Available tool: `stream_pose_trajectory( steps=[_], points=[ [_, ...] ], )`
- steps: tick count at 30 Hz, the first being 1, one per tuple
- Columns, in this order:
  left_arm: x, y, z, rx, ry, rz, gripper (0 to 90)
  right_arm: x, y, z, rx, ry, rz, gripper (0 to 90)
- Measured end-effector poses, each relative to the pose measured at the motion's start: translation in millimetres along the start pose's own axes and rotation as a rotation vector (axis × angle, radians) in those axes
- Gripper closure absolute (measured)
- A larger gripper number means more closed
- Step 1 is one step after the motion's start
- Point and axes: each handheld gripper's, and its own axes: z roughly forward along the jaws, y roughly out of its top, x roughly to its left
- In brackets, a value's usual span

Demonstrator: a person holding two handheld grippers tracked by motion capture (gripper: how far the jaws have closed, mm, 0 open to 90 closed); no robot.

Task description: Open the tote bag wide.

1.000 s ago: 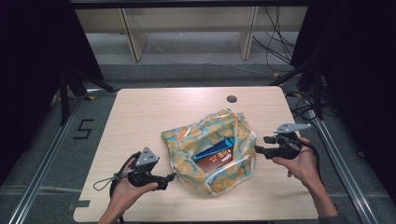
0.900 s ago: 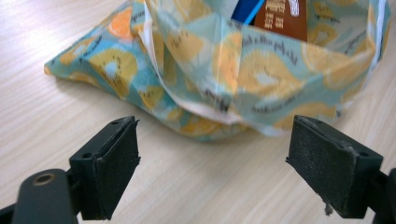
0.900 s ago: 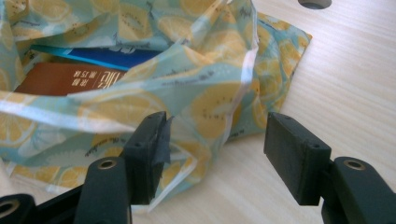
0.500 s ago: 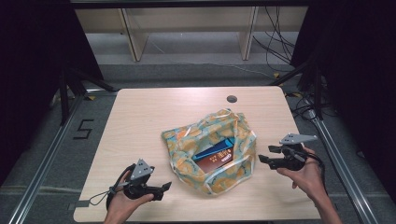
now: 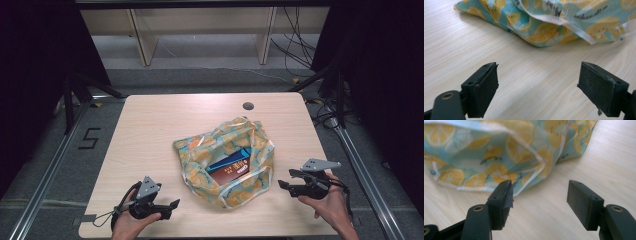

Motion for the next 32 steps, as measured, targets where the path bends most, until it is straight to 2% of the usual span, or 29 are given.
stream_pose_trajectory(
  steps=[1, 2, 3, 4, 5, 6, 7, 8, 10, 13, 14, 15, 16, 17, 18, 19, 20, 21, 22, 23, 24, 25, 26, 27, 28, 29, 30, 31, 32],
  points=[
    [0.7, -1.6, -0.2, 0.009, 0.0, 0.006, 15.3, -0.8, -3.1, 0.5, -0.002, 0.001, -0.023, 37.9],
    [0.3, -3.2, 0.6, 0.01, 0.003, -0.001, 15.3, 1.9, -6.7, 0.2, 0.012, 0.0, -0.007, 37.9],
    [0.2, -4.9, 1.1, 0.014, 0.009, 0.003, 15.3, 1.3, -9.7, 0.4, 0.012, 0.0, -0.027, 37.9],
    [-1.0, -6.7, 1.9, 0.016, 0.012, -0.013, 15.3, 2.3, -12.9, 0.4, 0.014, -0.004, -0.033, 37.9],
    [-1.1, -7.4, 1.6, 0.022, 0.012, -0.005, 15.3, 6.3, -16.1, -0.1, 0.022, 0.009, 0.0, 37.8],
    [-1.9, -8.3, 2.1, 0.013, 0.019, -0.006, 15.3, 5.4, -18.0, -1.6, 0.024, -0.002, -0.034, 37.8],
    [-3.2, -8.8, 2.3, 0.011, 0.013, -0.022, 15.3, 6.8, -20.2, -2.3, 0.02, 0.006, -0.032, 37.8],
    [-3.0, -9.1, 1.2, 0.024, 0.01, -0.01, 15.3, 7.6, -22.1, -3.9, 0.02, 0.004, -0.043, 37.7],
    [-5.4, -10.9, 2.0, 0.013, 0.017, -0.025, 15.3, 12.6, -26.8, -6.2, 0.012, 0.006, -0.018, 37.7],
    [-6.8, -13.0, 1.7, 0.035, 0.01, -0.003, 15.3, 14.7, -32.5, -9.0, 0.019, 0.008, -0.06, 37.0],
    [-8.2, -13.1, 2.8, 0.028, 0.013, -0.015, 15.3, 15.5, -35.3, -8.3, 0.012, 0.03, -0.059, 37.1],
    [-8.2, -13.5, 2.8, 0.026, 0.01, -0.001, 15.3, 16.3, -37.6, -8.6, 0.031, 0.06, -0.051, 37.1],
    [-8.1, -13.1, 2.6, 0.033, 0.013, 0.007, 15.3, 18.5, -40.4, -9.0, 0.041, 0.064, -0.033, 37.1],
    [-8.5, -13.2, 3.9, 0.02, 0.025, 0.003, 15.3, 19.6, -42.7, -9.6, 0.045, 0.03, -0.044, 37.0],
    [-6.6, -12.6, 2.8, 0.04, 0.018, 0.024, 15.3, 20.7, -45.1, -8.7, 0.059, 0.042, -0.02, 37.0],
    [-7.4, -13.2, 4.4, 0.027, 0.026, 0.0, 15.3, 17.3, -46.2, -7.8, 0.057, 0.036, -0.053, 36.9],
    [-6.8, -13.5, 3.8, 0.038, 0.019, 0.001, 15.3, 18.5, -47.4, -7.9, 0.074, 0.036, -0.031, 36.8],
    [-6.0, -13.7, 3.9, 0.034, 0.022, 0.012, 15.3, 16.0, -47.6, -6.5, 0.071, 0.046, -0.051, 36.7],
    [-5.6, -13.6, 4.3, 0.031, 0.024, 0.014, 15.3, 16.9, -47.8, -6.9, 0.076, 0.044, -0.039, 36.6],
    [-3.7, -13.5, 3.3, 0.055, 0.03, 0.036, 15.3, 15.4, -47.6, -6.2, 0.071, 0.047, -0.052, 36.6],
    [-5.8, -13.6, 5.0, 0.036, 0.031, 0.006, 15.3, 14.5, -47.5, -5.4, 0.064, 0.052, -0.061, 36.6],
    [-4.2, -13.3, 4.9, 0.049, 0.037, 0.019, 15.3, 14.3, -47.6, -5.5, 0.065, 0.05, -0.059, 36.6],
    [-5.7, -13.9, 6.2, 0.039, 0.027, -0.013, 15.3, 15.8, -48.1, -6.3, 0.07, 0.042, -0.037, 36.6],
    [-5.1, -14.1, 6.6, 0.035, 0.031, -0.007, 15.3, 15.1, -48.3, -5.6, 0.077, 0.062, -0.023, 36.6],
    [-3.0, -14.3, 6.1, 0.042, 0.03, 0.017, 15.3, 12.3, -48.1, -5.0, 0.071, 0.051, -0.059, 36.6],
    [-3.5, -14.3, 6.3, 0.046, 0.034, 0.001, 15.3, 12.6, -48.6, -5.6, 0.074, 0.029, -0.044, 36.5],
    [-2.6, -14.1, 7.7, 0.045, 0.042, -0.012, 15.3, 9.5, -48.8, -4.1, 0.074, 0.051, -0.059, 36.5],
    [-1.0, -13.5, 6.3, 0.061, 0.043, 0.0, 15.3, 12.1, -49.5, -5.6, 0.087, 0.05, -0.009, 36.4],
    [-1.2, -14.1, 8.4, 0.039, 0.039, -0.023, 15.3, 8.2, -49.7, -5.5, 0.068, 0.009, -0.047, 35.8]
  ],
)
